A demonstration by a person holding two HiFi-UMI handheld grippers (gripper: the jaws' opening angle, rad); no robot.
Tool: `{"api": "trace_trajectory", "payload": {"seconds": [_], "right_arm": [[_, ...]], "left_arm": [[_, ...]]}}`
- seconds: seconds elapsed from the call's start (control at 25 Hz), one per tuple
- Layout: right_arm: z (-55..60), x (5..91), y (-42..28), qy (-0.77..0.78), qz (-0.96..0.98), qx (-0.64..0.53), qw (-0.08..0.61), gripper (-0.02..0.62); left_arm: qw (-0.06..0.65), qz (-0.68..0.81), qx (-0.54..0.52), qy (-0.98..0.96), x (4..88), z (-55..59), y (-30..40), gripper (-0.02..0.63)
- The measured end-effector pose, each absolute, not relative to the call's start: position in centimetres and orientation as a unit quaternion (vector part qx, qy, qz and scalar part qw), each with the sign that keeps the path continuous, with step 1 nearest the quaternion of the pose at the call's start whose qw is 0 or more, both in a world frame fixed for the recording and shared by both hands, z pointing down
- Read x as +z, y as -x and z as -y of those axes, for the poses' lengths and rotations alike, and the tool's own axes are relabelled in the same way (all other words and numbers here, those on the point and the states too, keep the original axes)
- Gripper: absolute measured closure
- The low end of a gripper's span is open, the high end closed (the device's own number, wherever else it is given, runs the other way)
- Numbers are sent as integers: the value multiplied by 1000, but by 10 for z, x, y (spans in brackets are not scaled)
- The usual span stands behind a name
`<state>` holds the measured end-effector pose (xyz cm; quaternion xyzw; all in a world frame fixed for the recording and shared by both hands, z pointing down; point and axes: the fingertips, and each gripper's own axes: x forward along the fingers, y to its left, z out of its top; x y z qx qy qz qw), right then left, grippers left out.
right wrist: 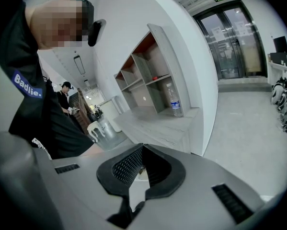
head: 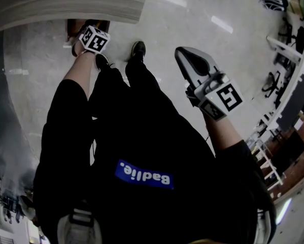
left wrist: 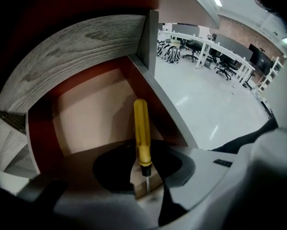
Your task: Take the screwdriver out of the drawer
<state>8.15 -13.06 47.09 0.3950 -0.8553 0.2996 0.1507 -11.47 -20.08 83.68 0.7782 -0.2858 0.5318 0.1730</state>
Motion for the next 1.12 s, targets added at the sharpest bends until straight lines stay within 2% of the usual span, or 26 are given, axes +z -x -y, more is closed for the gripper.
{"api": "trace_trajectory", "payload": {"seconds": [0.12,0.6,1.12], "right_arm": [[130,472,-84,-397,855,296,151,565],[135,457,-81,-398,868,266,133,565],[136,401,-89,-419,878,209,103,565]], "left_arm": [[172,290,536,-774,840,202,114,525],[106,255,579,-767,820,191,132,528],[92,255,551,-789,743,162,130,528]]}}
